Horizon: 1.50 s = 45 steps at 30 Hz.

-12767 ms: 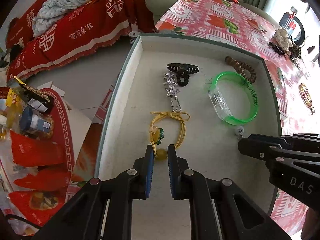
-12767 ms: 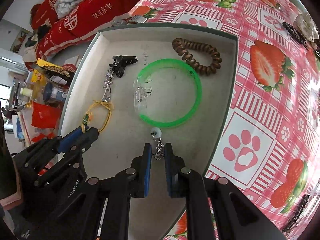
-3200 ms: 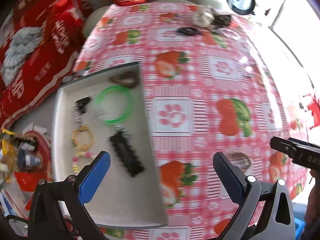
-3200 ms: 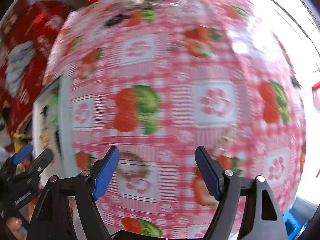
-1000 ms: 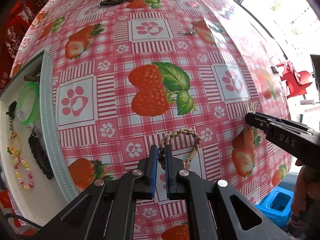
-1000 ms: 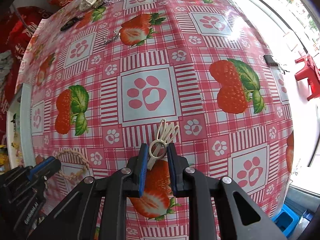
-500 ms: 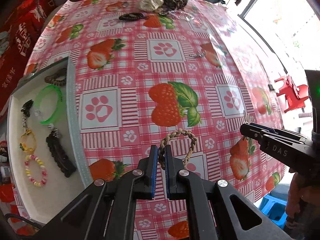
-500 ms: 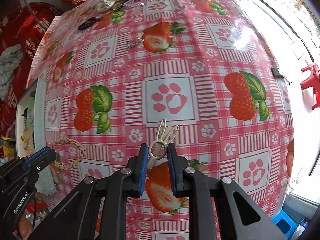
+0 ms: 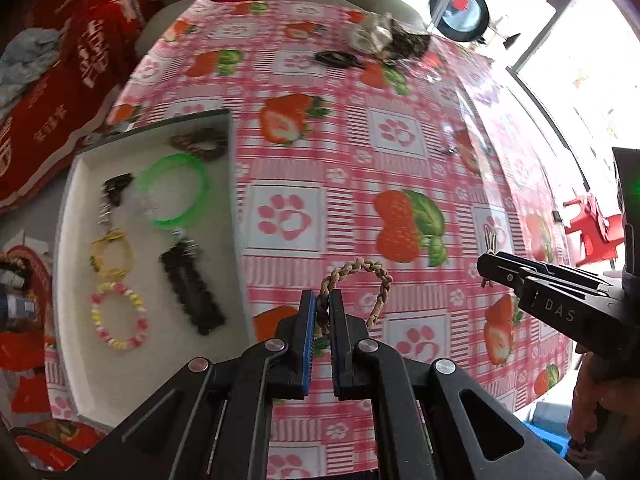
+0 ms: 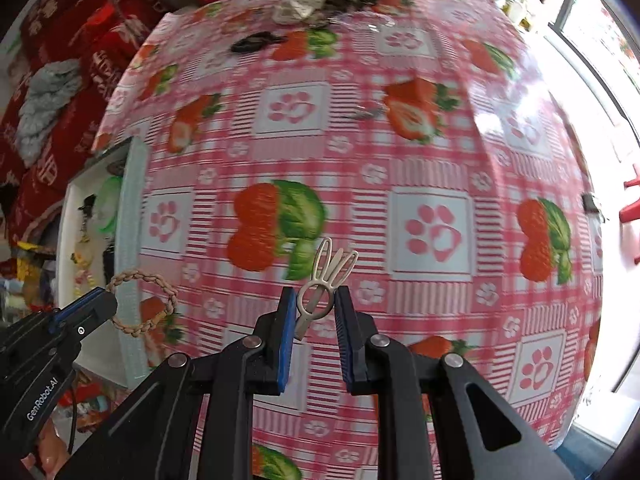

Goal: Organize jewelry
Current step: 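Carry both items into the white tray and open both tools to release them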

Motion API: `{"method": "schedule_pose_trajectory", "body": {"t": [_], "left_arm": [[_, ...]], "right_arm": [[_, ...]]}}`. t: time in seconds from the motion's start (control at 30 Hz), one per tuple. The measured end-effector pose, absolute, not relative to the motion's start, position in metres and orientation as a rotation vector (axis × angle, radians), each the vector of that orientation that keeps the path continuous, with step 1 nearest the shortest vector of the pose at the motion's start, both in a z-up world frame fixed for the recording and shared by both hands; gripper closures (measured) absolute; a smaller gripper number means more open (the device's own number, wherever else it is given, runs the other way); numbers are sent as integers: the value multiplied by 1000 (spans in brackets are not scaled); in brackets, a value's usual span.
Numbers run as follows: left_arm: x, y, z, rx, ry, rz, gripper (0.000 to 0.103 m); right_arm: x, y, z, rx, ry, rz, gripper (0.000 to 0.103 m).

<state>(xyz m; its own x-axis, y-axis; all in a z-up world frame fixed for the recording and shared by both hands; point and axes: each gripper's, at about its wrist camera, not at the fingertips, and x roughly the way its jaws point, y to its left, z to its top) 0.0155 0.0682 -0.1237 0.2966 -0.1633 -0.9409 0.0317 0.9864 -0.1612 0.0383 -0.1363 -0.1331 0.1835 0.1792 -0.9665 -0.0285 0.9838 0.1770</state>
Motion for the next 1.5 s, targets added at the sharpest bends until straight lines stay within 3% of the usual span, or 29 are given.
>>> {"method": "schedule_pose_trajectory", "body": {"t": [0.9, 1.5], "left_arm": [[-49, 215, -142, -290, 1283, 193, 90], [-54, 240, -190, -271, 1371, 265, 90]], "right_arm": [[30, 41, -121, -75, 1389, 553, 82], [5, 114, -169, -192, 1498, 734, 82]]}}
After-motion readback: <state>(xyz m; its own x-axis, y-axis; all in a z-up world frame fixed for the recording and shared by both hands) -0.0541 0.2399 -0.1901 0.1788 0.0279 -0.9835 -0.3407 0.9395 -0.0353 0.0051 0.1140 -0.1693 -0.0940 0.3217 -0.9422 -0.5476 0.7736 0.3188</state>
